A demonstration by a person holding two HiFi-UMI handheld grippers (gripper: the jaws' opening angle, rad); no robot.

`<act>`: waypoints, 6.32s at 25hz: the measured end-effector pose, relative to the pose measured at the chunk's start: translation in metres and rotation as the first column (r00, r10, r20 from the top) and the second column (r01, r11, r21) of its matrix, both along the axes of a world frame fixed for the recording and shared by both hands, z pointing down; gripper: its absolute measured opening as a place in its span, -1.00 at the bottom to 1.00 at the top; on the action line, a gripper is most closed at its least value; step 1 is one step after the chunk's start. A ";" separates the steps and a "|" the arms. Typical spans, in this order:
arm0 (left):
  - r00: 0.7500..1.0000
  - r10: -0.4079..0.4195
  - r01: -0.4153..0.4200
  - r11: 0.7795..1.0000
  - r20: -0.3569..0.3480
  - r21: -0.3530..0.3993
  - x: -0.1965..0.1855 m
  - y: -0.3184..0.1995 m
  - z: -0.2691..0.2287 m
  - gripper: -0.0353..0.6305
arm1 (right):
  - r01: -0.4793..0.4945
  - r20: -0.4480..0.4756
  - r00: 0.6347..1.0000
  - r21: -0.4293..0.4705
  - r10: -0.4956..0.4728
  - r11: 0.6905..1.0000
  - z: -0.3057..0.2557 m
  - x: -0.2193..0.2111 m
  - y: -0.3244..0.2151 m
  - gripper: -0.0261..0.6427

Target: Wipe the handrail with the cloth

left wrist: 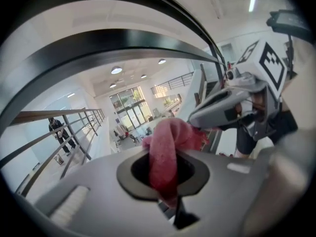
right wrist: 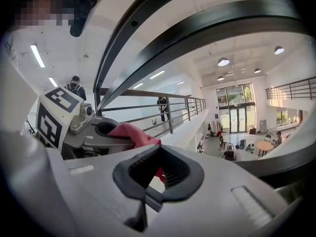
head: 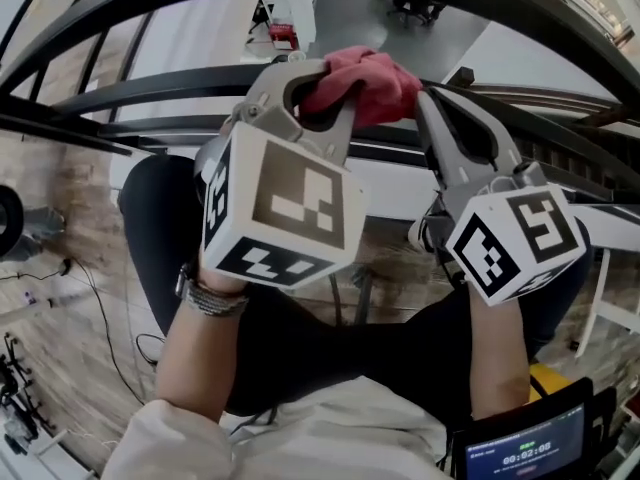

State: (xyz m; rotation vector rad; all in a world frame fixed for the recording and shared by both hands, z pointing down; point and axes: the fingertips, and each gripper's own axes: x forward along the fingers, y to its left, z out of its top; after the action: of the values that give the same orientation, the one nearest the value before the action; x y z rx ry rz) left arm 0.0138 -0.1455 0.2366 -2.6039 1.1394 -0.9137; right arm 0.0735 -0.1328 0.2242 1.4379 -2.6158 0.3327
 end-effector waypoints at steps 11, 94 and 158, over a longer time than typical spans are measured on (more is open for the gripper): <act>0.993 -0.027 0.036 0.996 -0.114 0.076 0.003 0.003 -0.002 -0.81 | 0.012 -0.006 1.000 -0.013 -0.013 1.000 0.001 -0.005 -0.001 -0.92; 0.986 0.095 -0.078 0.988 -0.134 0.132 0.075 0.013 -0.002 -0.81 | -0.125 -0.030 0.992 0.018 0.126 0.992 0.001 0.052 0.000 -0.92; 0.981 0.165 -0.147 0.977 -0.106 0.155 0.101 0.019 0.003 -0.81 | -0.178 0.002 0.984 0.013 0.178 0.984 0.005 0.075 0.001 -0.92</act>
State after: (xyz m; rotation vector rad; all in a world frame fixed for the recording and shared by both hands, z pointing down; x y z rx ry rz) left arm 0.1150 -0.1267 0.2393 -2.6107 0.9700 -0.6269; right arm 0.1482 -0.1317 0.2295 1.6809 -2.4996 0.3353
